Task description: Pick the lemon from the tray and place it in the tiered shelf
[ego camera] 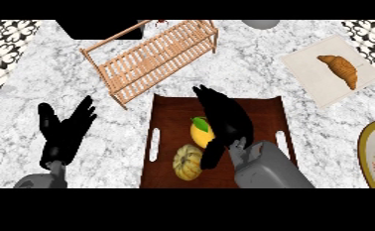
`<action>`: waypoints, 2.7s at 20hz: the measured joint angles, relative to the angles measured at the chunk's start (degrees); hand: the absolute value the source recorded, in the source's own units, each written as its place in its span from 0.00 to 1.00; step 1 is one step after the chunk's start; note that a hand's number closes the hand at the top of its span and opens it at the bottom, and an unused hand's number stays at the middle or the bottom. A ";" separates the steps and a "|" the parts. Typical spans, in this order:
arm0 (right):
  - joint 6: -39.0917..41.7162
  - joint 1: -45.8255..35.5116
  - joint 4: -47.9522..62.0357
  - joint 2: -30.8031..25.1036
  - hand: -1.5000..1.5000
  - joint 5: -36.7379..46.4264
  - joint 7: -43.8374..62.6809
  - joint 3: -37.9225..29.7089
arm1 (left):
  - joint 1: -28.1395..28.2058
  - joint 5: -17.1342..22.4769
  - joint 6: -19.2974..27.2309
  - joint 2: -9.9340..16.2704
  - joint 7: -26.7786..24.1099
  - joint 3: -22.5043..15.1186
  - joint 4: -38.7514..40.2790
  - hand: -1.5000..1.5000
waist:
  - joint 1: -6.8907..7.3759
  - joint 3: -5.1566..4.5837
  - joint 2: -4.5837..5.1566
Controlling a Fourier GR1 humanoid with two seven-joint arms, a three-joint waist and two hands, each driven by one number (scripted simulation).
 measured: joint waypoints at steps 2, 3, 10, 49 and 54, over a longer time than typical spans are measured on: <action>0.55 0.52 -0.35 1.29 0.00 1.54 0.79 0.11 | 0.43 -0.70 -0.74 -0.54 -1.68 0.47 1.08 0.50 | -0.01 0.05 -0.03; 0.55 1.28 -0.09 1.54 0.00 2.43 0.17 0.08 | 0.50 -0.94 -0.63 -0.81 -1.06 0.58 0.42 0.50 | 0.00 0.03 -0.04; -1.60 2.50 5.65 3.60 0.00 8.48 -3.72 -0.69 | -0.03 -2.57 -1.37 -1.84 0.02 1.87 0.09 0.50 | -0.02 -0.03 0.05; -10.71 -0.11 15.23 3.89 1.00 8.91 -26.25 7.35 | 0.04 -6.45 -4.24 -5.27 0.84 5.49 -0.18 0.50 | -0.20 -0.22 -0.48; -6.79 -3.09 9.00 4.56 1.00 1.41 -25.91 12.21 | 0.13 -6.86 -4.13 -5.40 1.21 5.23 -0.86 0.50 | 0.46 -0.07 -0.17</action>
